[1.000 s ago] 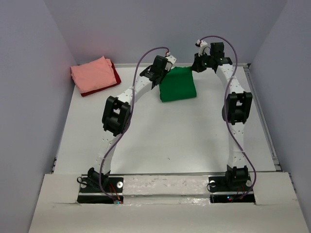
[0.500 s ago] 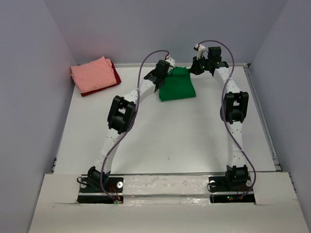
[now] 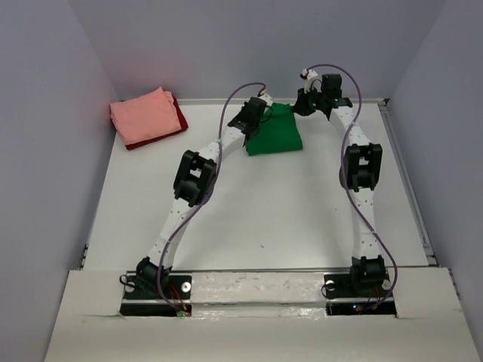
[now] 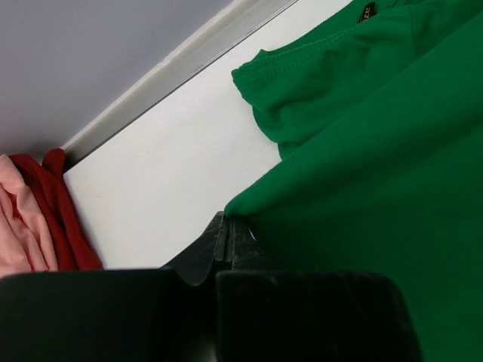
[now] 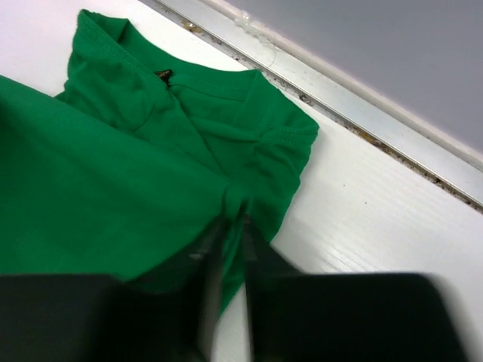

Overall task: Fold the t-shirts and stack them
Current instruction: Fold the long partially folded tshirt into a neat square

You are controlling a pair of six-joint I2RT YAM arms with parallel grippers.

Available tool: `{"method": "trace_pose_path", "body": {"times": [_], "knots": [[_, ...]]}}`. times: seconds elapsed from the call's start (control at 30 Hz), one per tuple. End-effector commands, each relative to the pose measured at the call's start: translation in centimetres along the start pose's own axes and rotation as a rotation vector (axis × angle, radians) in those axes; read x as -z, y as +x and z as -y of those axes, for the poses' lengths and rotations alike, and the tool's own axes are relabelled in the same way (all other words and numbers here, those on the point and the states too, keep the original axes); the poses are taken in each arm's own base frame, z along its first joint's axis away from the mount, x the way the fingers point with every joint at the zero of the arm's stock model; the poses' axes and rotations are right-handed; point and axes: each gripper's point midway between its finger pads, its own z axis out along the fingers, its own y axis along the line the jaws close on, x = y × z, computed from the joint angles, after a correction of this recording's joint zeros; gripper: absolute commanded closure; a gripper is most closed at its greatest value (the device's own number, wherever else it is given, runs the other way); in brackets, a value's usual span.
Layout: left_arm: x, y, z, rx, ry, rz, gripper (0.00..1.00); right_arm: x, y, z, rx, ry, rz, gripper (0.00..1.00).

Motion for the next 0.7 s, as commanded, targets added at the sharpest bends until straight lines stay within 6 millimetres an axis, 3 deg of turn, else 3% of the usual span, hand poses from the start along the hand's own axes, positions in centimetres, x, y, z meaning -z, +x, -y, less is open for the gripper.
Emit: {"method": "trace_pose_path", "body": {"times": [0.0, 0.03, 0.07, 0.1, 0.13, 0.17, 0.43, 0.47, 0.5, 0.57, 0.6, 0.67], "knots": [[0.0, -1.5, -1.3, -0.02, -0.097, 0.027, 0.98, -0.4, -1.6, 1.2, 0.037, 0.033, 0.062, 0.55], [0.1, -1.6, -1.1, -0.028, -0.096, 0.025, 0.87, -0.5, -1.3, 1.2, 0.03, 0.033, 0.054, 0.39], [0.0, -1.4, -1.0, -0.032, -0.097, 0.018, 0.51, -0.5, -1.2, 1.3, 0.028, 0.036, 0.053, 0.24], [-0.2, -1.1, -0.7, -0.038, -0.096, 0.012, 0.38, -0.5, -1.0, 1.2, 0.02, 0.037, 0.045, 0.02], [-0.2, -0.9, -0.6, -0.041, -0.095, 0.008, 0.11, -0.4, -0.9, 1.2, 0.019, 0.038, 0.042, 0.0], [-0.2, -1.0, -0.7, -0.039, -0.097, 0.009, 0.01, -0.3, -1.0, 1.2, 0.021, 0.04, 0.041, 0.0], [1.9, -3.9, -3.6, -0.002, -0.157, 0.054, 0.01, 1.5, -1.9, 0.3, 0.044, 0.041, 0.026, 0.0], [3.1, -5.2, -5.0, 0.016, -0.176, 0.074, 0.01, 2.6, -3.4, 0.0, 0.058, 0.045, 0.047, 0.0], [3.5, -5.2, -5.5, 0.011, -0.197, 0.071, 0.01, 3.0, -3.8, -0.2, 0.066, 0.046, 0.05, 0.0], [5.7, -7.2, -8.2, 0.032, -0.245, 0.102, 0.01, 4.6, -5.6, -1.3, 0.08, 0.032, 0.07, 0.0], [5.6, -6.9, -8.0, 0.027, -0.244, 0.096, 0.01, 4.4, -4.8, -1.4, 0.069, 0.028, 0.053, 0.0], [8.0, -8.7, -10.0, 0.051, -0.247, 0.131, 0.01, 6.3, -6.8, -2.4, 0.089, 0.022, 0.076, 0.0]]}}
